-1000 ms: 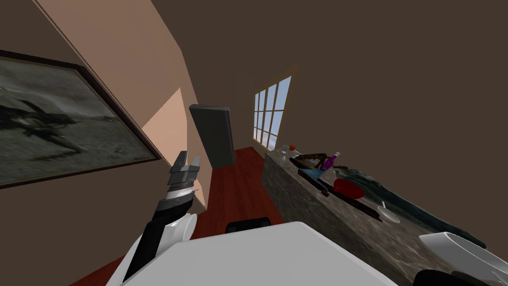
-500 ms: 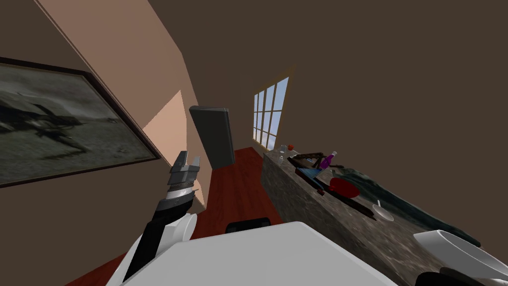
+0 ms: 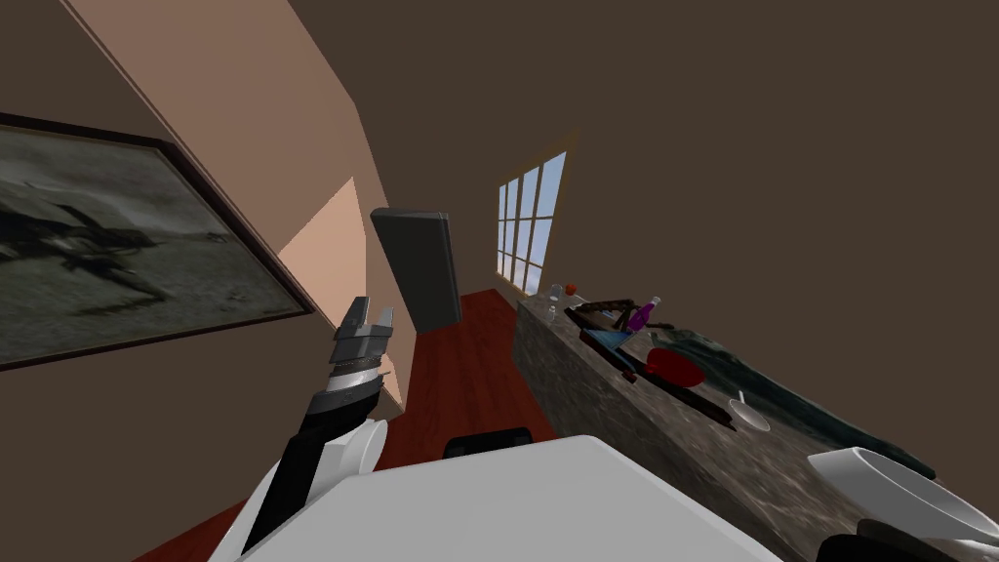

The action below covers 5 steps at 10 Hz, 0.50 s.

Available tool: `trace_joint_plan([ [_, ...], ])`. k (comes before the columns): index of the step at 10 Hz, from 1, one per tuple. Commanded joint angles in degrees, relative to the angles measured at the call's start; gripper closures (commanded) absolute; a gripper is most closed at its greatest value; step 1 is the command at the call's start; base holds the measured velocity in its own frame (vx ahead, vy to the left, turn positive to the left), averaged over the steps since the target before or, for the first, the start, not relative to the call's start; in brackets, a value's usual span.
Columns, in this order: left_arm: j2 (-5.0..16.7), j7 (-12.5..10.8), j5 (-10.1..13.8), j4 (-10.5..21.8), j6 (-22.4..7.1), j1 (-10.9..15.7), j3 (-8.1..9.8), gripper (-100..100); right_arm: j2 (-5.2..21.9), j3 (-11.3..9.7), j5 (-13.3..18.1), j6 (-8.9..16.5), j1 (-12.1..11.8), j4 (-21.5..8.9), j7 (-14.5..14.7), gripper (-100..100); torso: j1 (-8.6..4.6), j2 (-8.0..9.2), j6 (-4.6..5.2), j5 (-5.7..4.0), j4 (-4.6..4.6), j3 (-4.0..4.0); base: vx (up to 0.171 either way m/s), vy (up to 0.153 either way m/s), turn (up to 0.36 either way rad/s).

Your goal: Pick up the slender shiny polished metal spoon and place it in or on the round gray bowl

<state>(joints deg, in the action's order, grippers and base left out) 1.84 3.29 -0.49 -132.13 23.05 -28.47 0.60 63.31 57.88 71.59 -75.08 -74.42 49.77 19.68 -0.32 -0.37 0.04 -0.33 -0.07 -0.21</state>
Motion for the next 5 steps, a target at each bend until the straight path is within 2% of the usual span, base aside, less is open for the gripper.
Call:
trace_joint_plan([
  [1,0.0,0.0,0.0,0.0,0.0,0.0,0.0,0,0.1,2.1,0.0,-1.1,-1.6,1.6,-1.0,-100,0.0,0.0,0.0,0.0,0.0,0.0,-0.007,0.007,-0.047],
  [4,0.0,0.0,0.0,0.0,0.0,0.0,0.0,0,1.2,5.1,0.0,-3.1,-3.1,1.7,-1.7,-100,0.04,0.01,-0.01,0.01,0.0,0.01,-0.006,0.008,-0.035],
  [5,0.0,0.0,0.0,0.0,0.0,0.0,0.0,0,1.9,7.0,0.0,-4.5,-4.2,1.8,-2.1,-100,0.04,0.01,-0.01,0.01,0.0,0.01,-0.008,0.007,-0.073],
])
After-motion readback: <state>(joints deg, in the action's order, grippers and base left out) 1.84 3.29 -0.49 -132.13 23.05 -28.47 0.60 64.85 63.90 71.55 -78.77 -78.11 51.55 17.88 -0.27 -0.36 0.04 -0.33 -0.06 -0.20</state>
